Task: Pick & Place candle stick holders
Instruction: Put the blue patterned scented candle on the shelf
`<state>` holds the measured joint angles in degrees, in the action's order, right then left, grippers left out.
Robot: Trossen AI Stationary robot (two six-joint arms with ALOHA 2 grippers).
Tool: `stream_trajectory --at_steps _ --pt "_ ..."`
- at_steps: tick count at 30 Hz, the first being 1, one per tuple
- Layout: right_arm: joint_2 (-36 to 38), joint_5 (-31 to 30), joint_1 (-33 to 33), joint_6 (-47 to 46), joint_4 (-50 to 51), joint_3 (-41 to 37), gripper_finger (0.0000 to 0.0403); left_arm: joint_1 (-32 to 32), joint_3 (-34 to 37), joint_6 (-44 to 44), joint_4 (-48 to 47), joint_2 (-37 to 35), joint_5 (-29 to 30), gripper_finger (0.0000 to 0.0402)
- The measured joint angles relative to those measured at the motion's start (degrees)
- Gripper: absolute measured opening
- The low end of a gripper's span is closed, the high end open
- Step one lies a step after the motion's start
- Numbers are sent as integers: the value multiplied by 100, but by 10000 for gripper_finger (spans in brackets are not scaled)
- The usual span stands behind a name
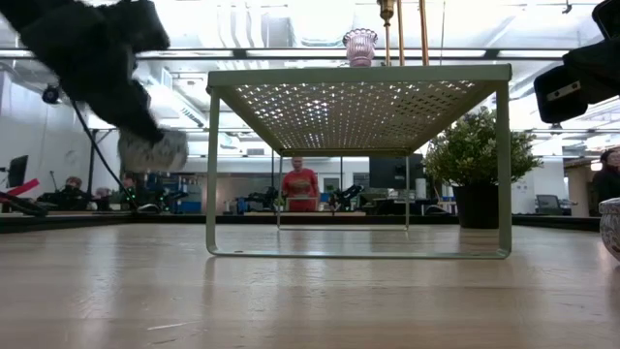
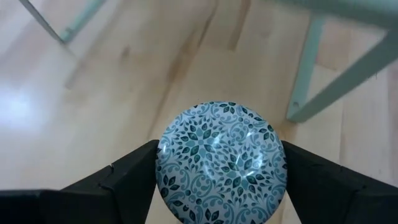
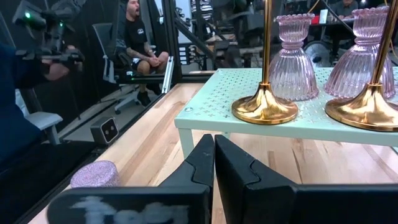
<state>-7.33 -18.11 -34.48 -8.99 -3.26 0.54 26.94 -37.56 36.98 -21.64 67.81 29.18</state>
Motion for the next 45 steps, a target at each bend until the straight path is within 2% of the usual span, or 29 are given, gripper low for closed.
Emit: stream_trajectory --at_steps 10,17,21,23,26,31,40,45 --pt "4 -2 2 2 2 0 8 -795 -1207 -790 -756 -512 96 306" --pt "6 -2 1 20 0 0 8 -1796 -1951 -1171 -933 -440 -94 306" --pt "4 -2 0 17 0 0 8 -2439 -2158 -1434 -833 -210 -510 306" --pt "4 0 0 17 2 0 8 -2677 -2211 -1541 -698 -69 -532 306" --pt "4 -2 0 28 2 0 8 -2933 -2261 -1772 -260 209 -723 306" --pt "4 -2 0 35 2 0 8 -3262 -2424 -1874 77 774 -1376 306" --pt "3 0 2 9 2 0 8 -3544 -3146 -2370 -29 1609 -1362 305" --pt "2 0 1 -26 3 0 8 -3633 -3222 -2362 -143 1921 -1321 305"
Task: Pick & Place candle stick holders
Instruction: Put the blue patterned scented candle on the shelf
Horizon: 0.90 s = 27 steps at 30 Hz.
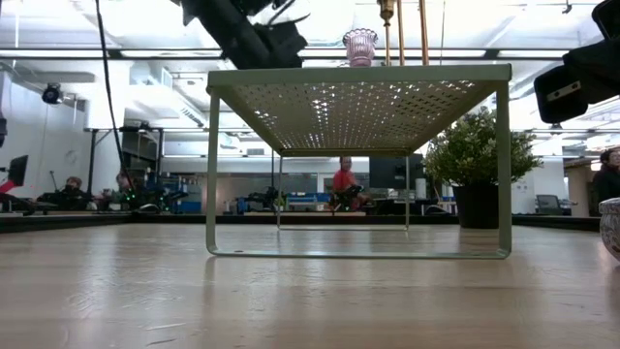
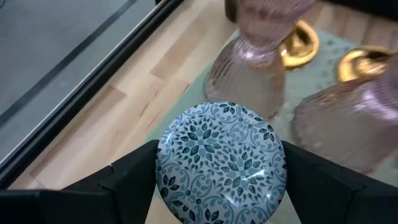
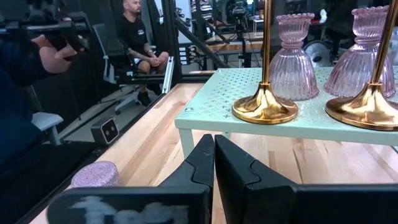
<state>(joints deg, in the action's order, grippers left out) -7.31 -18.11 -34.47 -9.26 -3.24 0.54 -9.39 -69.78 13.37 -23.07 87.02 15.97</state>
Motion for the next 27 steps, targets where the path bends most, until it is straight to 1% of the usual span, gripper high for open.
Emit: stream_trajectory --at_steps 10,20,27 --pt "0 0 1 17 -1 0 8 -2 7 -1 46 241 -3 306" --pt "0 0 1 22 -1 0 8 -2 33 -26 170 300 12 336" --pt "-4 0 -1 22 -1 0 8 -2 20 -26 155 281 236 357"
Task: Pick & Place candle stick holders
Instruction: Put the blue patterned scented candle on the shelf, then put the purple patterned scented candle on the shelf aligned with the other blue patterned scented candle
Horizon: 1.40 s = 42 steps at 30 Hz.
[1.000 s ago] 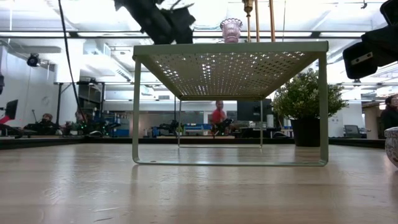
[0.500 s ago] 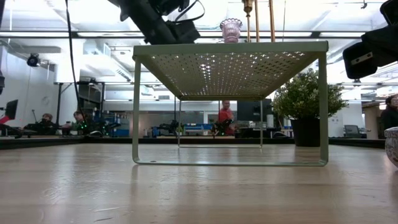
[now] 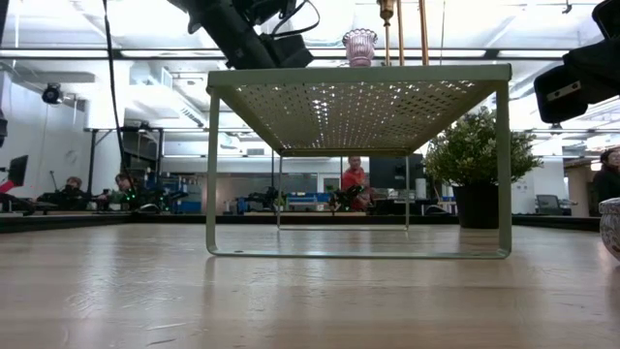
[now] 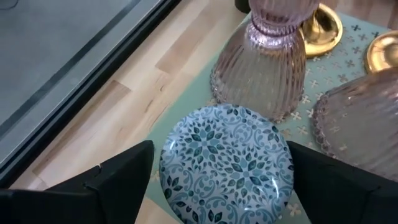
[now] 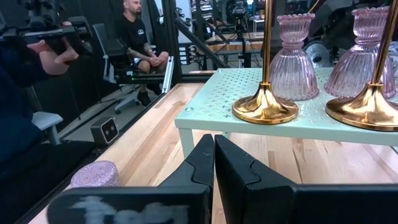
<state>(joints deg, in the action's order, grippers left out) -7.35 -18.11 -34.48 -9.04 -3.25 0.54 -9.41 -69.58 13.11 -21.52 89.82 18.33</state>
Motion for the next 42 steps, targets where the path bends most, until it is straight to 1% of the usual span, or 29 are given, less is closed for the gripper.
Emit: stream_trajectory --at_steps 4,12,17,22,25,28,32,37,42 --pt "0 0 1 0 0 0 8 4 -60 16 29 -93 -12 364" --pt "2 2 2 -6 0 0 8 12 -58 -116 1 -359 -42 364" --pt "2 3 2 -31 -2 0 8 57 -57 -173 -215 -579 -253 361" --pt "2 7 0 -278 -15 1 8 307 -54 -275 -514 -764 -321 359" --pt "6 7 0 -303 -51 0 8 565 -51 -306 -522 -822 -339 349" --pt "9 11 0 -476 -64 2 8 877 -51 -350 -505 -877 -343 323" --pt "6 24 1 -753 -49 2 8 1309 -49 -359 -525 -937 -343 270" --pt "9 26 1 -1301 -55 2 8 1907 -49 -530 -525 -966 -339 185" --pt "9 17 2 -1305 -55 2 8 2492 -49 -694 -507 -966 -303 100"
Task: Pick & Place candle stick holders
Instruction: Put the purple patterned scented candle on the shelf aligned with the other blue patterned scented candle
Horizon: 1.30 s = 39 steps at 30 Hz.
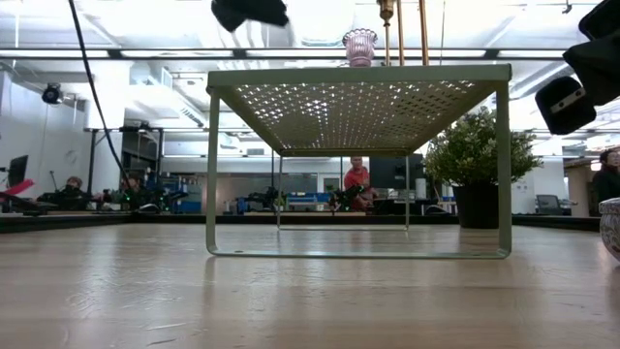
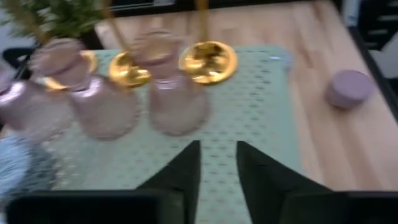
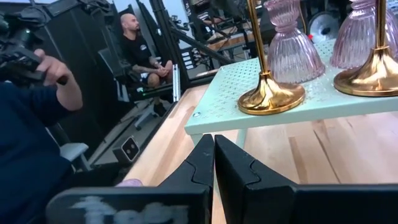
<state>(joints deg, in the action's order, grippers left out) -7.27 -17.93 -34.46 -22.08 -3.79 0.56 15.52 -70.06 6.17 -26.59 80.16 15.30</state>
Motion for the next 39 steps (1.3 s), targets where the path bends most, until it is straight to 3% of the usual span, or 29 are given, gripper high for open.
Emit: stream_trajectory --at_steps 7,13,18,30,39 --pt "0 -109 -2 303 -3 0 8 669 11 10 0 0 504 15" --pt "-2 -170 0 282 -2 0 8 1122 455 -160 720 -130 527 10" --pt "-2 -168 -2 277 -2 0 8 1209 1364 -94 1553 -686 551 5" --pt "-9 -21 -4 405 -522 92 8 1372 4269 238 4003 -2706 532 9" --pt "-747 -267 -4 126 994 1289 8 1370 5500 99 4560 -3669 537 11"
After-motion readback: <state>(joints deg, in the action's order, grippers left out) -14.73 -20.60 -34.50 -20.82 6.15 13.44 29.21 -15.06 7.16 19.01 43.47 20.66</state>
